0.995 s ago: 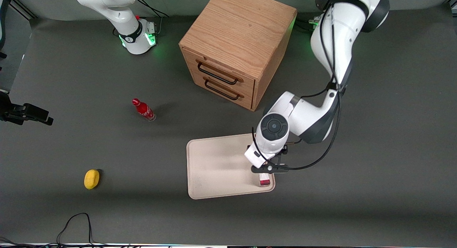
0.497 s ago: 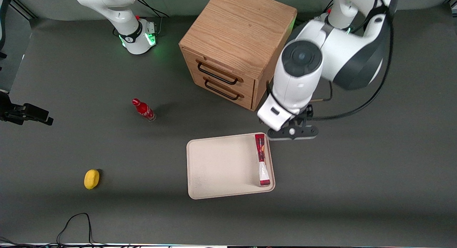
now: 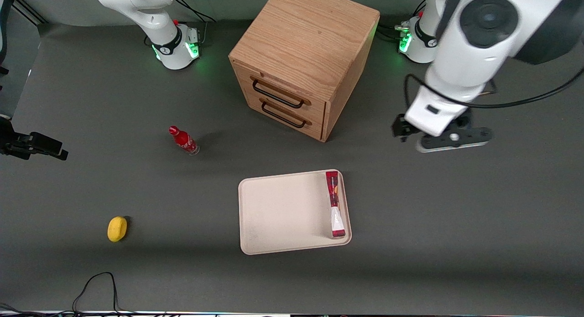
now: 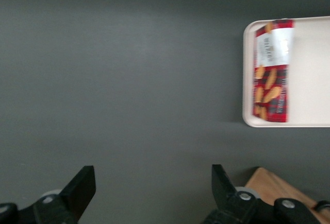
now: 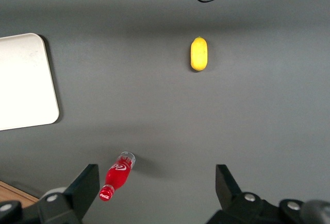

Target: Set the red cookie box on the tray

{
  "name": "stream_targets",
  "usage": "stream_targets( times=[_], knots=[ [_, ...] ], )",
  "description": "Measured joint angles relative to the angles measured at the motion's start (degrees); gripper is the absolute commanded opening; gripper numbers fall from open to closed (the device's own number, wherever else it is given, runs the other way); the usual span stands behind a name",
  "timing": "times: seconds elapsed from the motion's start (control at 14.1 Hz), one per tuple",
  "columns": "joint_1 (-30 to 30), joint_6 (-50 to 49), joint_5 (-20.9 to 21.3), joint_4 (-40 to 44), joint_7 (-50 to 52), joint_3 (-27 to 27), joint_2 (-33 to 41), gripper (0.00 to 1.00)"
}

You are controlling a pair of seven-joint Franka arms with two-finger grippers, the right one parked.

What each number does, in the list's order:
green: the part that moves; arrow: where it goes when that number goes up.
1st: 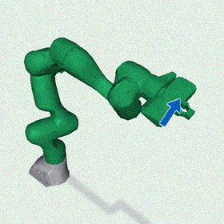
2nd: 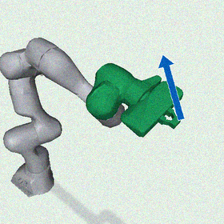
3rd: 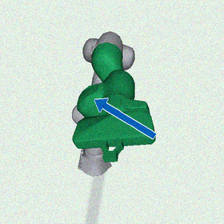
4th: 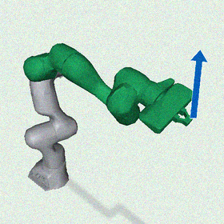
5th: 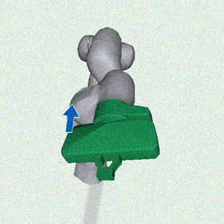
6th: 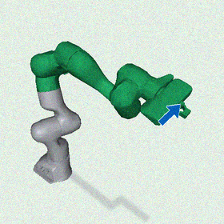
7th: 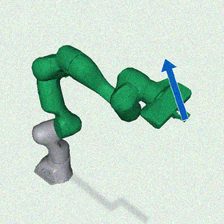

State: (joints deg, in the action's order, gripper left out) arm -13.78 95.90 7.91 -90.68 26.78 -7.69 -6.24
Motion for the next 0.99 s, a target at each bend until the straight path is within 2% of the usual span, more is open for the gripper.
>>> stream_targets(
  times=[0.28, 0.5, 0.71, 0.99],
  knots=[
    [8.91, -0.52, -2.39, -1.95, -12.12, 0.18, 2.12, 1.0],
    [13.15, -0.77, -3.47, -2.97, -17.58, 0.22, 3.22, 1.0],
    [15.16, -0.76, -3.55, -3.84, -20.69, 0.45, 3.93, 1.0],
    [13.03, -0.72, -4.97, -4.0, -26.36, 7.11, 4.13, 1.0]
  ],
)
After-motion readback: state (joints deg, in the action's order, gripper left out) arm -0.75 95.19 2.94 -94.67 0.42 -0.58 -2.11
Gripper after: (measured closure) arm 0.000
